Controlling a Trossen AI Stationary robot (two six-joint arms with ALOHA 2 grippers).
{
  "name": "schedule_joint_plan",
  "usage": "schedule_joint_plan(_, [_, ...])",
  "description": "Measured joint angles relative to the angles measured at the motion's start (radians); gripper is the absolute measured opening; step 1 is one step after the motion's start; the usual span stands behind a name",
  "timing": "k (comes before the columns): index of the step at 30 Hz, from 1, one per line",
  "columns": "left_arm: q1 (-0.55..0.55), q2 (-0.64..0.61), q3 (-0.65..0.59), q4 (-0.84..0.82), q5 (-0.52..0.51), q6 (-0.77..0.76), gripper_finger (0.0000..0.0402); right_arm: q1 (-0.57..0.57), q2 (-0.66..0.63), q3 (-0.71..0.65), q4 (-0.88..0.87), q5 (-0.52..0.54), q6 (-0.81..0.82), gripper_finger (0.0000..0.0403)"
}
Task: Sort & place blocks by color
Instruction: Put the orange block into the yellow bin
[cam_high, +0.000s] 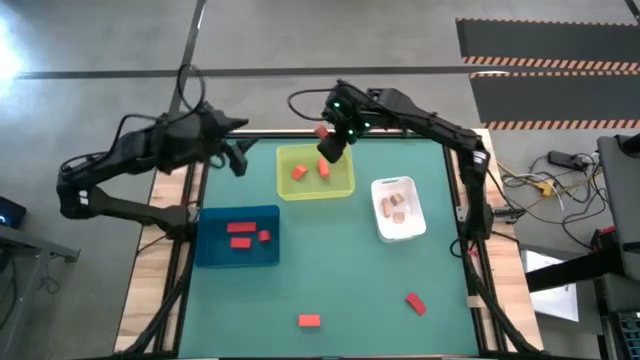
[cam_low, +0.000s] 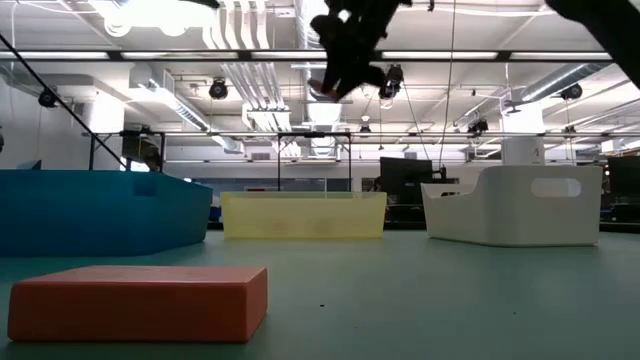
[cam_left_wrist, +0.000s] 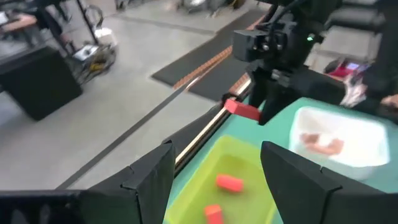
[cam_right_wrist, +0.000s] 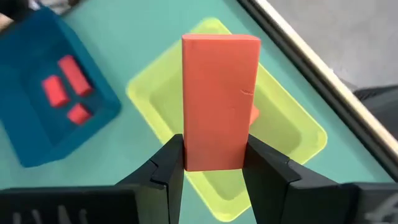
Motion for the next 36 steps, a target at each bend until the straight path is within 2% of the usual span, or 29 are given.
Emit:
schedule_joint_plan(5, [0.182, 0.052, -0.009, 0.0, 0.118, 0.051, 0.0221, -0.041, 0.089, 0.0, 0.0, -0.009, -0.016, 0.0124])
schedule_joint_plan(17, [0.433, 0.15, -0.017, 0.001, 0.127, 0.148, 0.0221, -0.062, 0.251, 0.0, 0.0, -0.009, -0.052, 0.0124])
schedule_joint_plan(24, [0.515, 0.182, -0.017, 0.002, 0.123, 0.197, 0.0221, -0.064, 0.307, 0.0, 0.001, -0.008, -0.07, 0.0123])
schedule_joint_plan(36, [0.542, 0.192, -0.03, 0.009, 0.105, 0.276, 0.0221, -0.064, 0.342, -0.001, -0.087, -0.008, 0.0, 0.0124])
